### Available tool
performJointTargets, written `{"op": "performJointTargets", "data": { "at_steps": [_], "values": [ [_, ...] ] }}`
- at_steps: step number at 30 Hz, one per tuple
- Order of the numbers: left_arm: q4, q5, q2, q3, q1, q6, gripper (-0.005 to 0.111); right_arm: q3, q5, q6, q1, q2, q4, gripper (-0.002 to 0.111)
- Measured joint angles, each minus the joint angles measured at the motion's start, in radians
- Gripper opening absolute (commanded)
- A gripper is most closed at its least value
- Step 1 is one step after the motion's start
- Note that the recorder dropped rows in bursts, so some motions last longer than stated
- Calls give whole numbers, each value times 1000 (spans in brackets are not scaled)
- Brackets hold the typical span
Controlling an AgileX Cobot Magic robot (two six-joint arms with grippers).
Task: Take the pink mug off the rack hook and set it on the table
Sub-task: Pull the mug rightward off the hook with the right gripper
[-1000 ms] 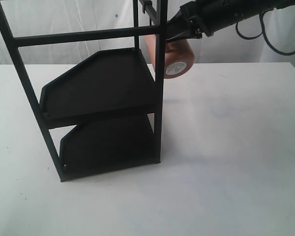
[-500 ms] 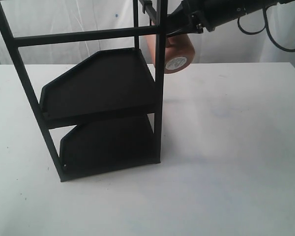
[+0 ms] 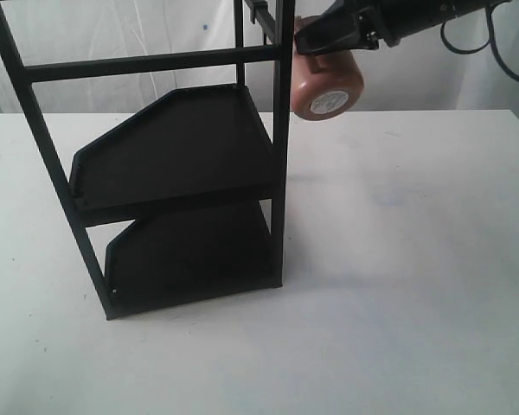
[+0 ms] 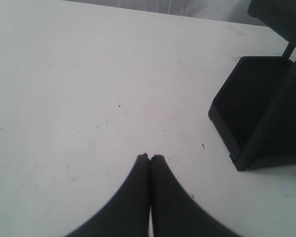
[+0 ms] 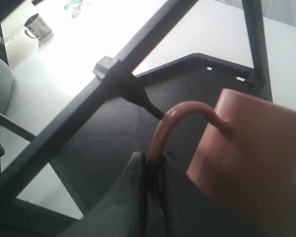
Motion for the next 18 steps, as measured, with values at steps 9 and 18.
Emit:
{"op": "performJointTargets", "data": {
  "at_steps": [9,18],
  "values": [
    [0,0,0,0,0,0,0,0,0,19,-9,-14,-77,0],
    [2,0,0,0,0,0,0,227,-2,-342,-128,-45,101,0]
  ]
}}
